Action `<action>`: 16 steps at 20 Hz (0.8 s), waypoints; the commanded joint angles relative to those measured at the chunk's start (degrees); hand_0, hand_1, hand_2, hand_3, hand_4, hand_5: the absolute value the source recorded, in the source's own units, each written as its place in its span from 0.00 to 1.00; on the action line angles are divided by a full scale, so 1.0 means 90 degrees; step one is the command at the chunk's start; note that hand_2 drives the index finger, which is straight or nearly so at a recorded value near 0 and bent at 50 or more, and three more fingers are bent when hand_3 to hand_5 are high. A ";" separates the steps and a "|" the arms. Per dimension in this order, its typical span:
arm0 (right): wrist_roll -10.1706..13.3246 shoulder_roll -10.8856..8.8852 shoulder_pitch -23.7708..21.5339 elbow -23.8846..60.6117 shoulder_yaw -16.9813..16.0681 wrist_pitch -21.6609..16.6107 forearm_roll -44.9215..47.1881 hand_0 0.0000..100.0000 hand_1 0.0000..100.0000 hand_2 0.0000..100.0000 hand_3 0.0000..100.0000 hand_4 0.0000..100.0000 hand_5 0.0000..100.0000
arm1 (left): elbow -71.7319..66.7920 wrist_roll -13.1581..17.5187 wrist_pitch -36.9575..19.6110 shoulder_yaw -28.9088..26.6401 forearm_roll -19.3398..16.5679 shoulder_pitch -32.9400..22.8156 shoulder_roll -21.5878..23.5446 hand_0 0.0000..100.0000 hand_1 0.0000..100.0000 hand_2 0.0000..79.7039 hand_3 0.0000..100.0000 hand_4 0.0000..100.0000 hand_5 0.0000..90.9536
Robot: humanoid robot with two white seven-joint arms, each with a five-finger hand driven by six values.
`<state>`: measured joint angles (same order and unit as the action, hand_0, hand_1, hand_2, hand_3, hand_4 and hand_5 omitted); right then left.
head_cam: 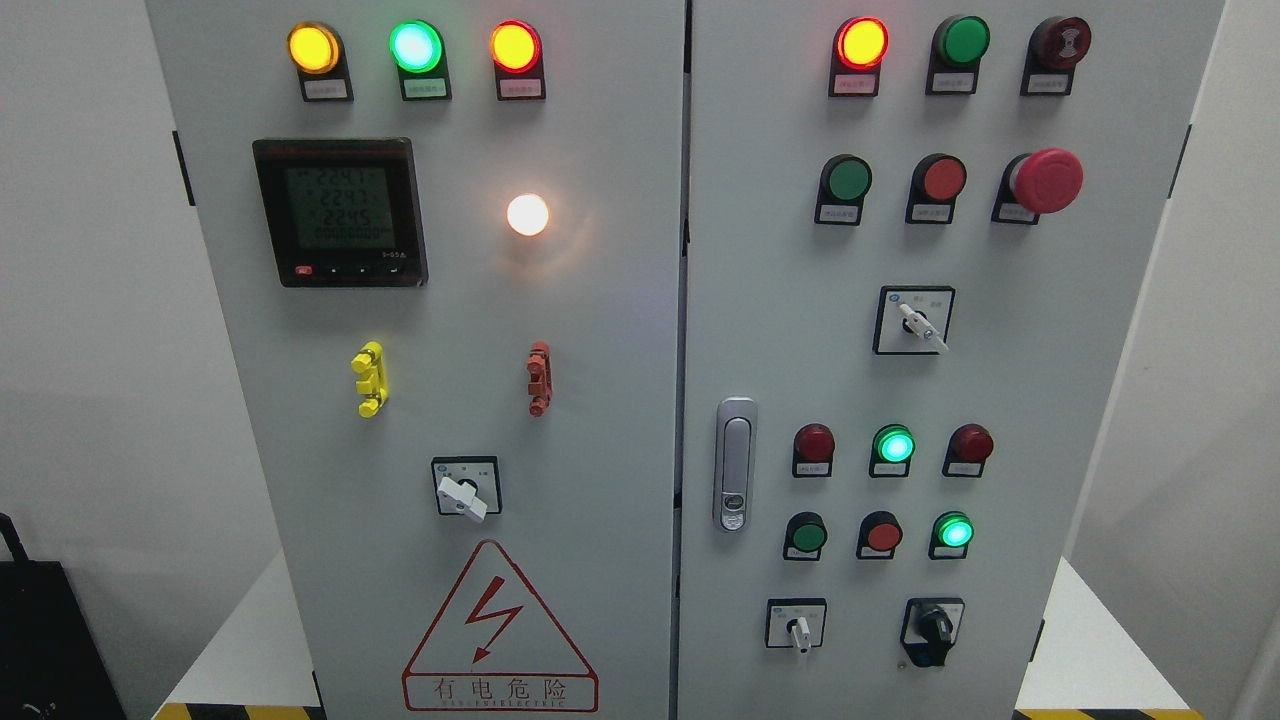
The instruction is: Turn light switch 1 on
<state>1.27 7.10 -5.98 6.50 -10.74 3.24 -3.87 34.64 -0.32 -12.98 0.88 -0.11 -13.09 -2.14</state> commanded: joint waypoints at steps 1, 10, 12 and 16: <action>-0.0005 -0.0008 0.0000 0.0000 0.0002 0.0001 0.0000 0.00 0.00 0.00 0.00 0.00 0.00 | -0.3214 0.0386 0.0747 0.0039 -0.0095 0.0234 -0.0182 0.23 0.09 0.01 0.11 0.18 0.00; -0.0005 0.0002 0.0000 0.0000 -0.0007 0.0001 0.0000 0.00 0.00 0.00 0.00 0.00 0.00 | -0.3184 0.0485 0.0827 0.0078 -0.0163 0.0253 -0.0211 0.24 0.02 0.00 0.04 0.10 0.00; -0.0005 0.0002 0.0000 0.0000 0.0002 0.0001 0.0000 0.00 0.00 0.00 0.00 0.00 0.00 | -0.3155 0.0466 0.0827 0.0078 -0.0154 0.0263 -0.0211 0.24 0.01 0.00 0.03 0.08 0.00; -0.0005 -0.0008 0.0000 0.0000 0.0002 0.0001 0.0000 0.00 0.00 0.00 0.00 0.00 0.00 | -0.3155 0.0466 0.0827 0.0068 -0.0144 0.0302 -0.0211 0.24 0.00 0.00 0.01 0.05 0.00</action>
<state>1.28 7.10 -5.98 6.51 -10.74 3.24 -3.87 12.80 4.13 -5.58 0.21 -0.01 -10.80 -3.56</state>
